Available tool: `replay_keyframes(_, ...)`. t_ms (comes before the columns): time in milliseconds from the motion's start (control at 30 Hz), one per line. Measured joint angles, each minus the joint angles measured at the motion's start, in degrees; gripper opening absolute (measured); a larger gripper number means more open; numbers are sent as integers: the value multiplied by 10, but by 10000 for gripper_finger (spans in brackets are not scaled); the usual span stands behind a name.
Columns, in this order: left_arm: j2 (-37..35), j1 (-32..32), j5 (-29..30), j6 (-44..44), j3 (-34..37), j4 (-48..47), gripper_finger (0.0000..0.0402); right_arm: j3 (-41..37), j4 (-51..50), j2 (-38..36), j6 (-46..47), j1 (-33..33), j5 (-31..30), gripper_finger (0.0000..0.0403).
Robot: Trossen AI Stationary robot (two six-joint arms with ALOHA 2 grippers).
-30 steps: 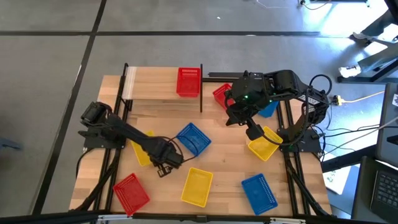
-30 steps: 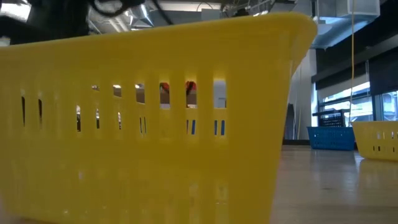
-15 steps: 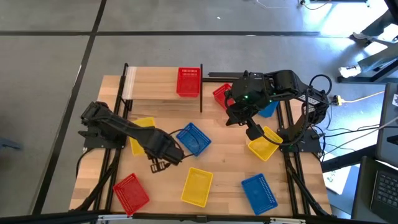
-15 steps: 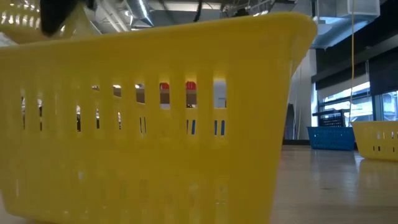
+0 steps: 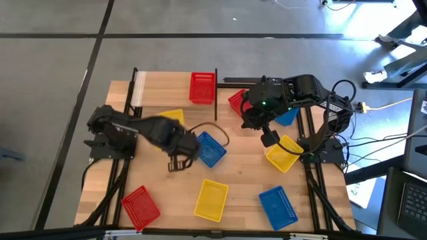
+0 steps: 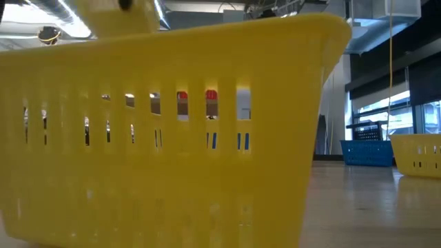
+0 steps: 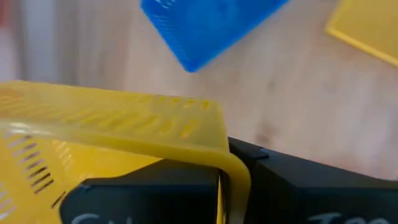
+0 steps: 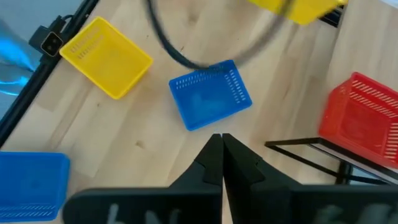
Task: Stack baskets on shelf by color
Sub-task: Put the top left yellow bin on the shelf
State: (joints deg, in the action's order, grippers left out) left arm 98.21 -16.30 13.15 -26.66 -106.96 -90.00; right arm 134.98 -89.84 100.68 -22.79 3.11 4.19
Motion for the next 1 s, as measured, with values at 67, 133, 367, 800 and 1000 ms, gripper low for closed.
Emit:
replay_keyframes(67,0,26,13,46,0,0,0,0,0,0,0,0,-1,0)
replay_keyframes(133,0,54,28,99,0,0,0,0,0,0,0,0,0,0)
replay_keyframes(367,0,184,56,287,0,0,0,0,1,0,0,0,-1,0)
replay_keyframes(800,0,444,-44,533,0,47,0,0,44,0,38,-7,-2,0)
replay_keyframes(1000,0,484,-91,560,0,46,0,0,44,0,47,-20,-2,0)
